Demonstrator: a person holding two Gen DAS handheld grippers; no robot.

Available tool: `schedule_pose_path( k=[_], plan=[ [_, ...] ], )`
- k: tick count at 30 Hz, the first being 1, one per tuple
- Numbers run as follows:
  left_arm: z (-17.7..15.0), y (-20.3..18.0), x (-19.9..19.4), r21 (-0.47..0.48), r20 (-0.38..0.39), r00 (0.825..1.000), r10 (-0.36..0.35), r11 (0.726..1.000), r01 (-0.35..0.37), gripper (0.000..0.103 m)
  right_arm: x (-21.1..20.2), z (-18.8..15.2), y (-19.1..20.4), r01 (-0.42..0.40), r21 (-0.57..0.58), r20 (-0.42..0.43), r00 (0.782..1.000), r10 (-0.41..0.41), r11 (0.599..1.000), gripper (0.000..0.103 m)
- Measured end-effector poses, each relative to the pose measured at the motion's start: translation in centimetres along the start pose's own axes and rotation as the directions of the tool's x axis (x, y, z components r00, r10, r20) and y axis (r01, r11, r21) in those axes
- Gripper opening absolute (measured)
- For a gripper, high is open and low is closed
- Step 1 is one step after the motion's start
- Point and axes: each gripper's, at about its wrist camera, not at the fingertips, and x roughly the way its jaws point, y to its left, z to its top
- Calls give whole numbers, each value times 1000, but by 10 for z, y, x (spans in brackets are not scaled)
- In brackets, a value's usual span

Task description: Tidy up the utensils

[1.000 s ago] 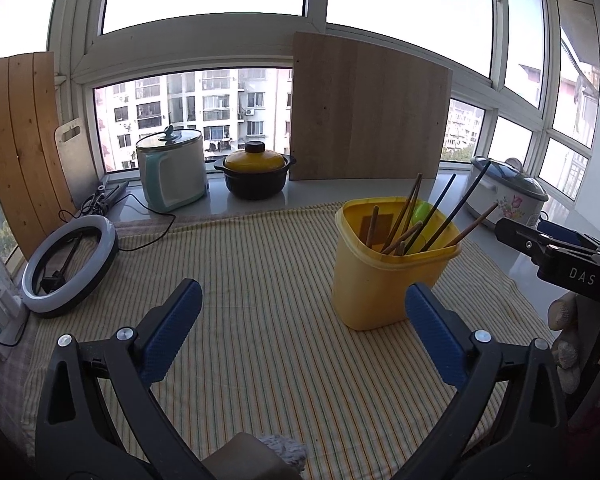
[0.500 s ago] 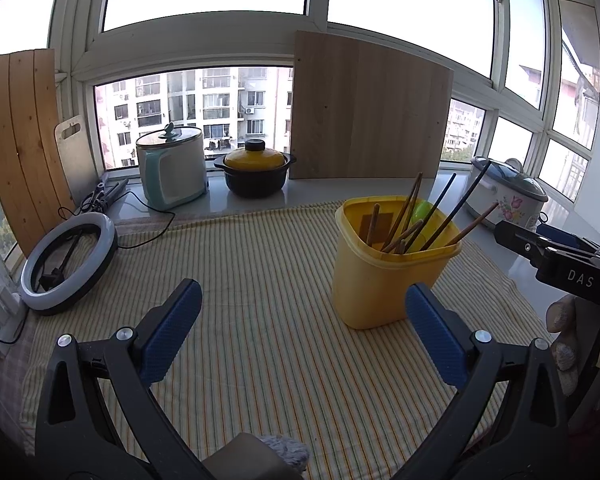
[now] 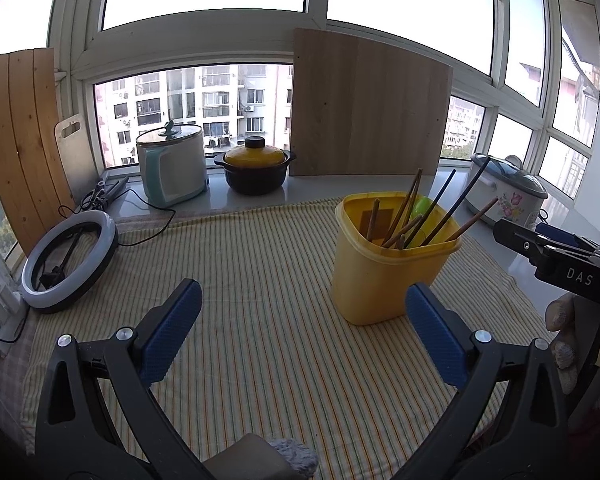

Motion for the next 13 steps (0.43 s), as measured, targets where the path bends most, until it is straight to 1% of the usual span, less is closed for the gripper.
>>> schedule_pose_path(
  k=[13],
  plan=[
    [-1, 3, 4, -6, 5, 1000, 18, 1000, -18, 103, 1, -3, 0, 1, 7, -13, 1000, -1, 1000, 103]
  ],
)
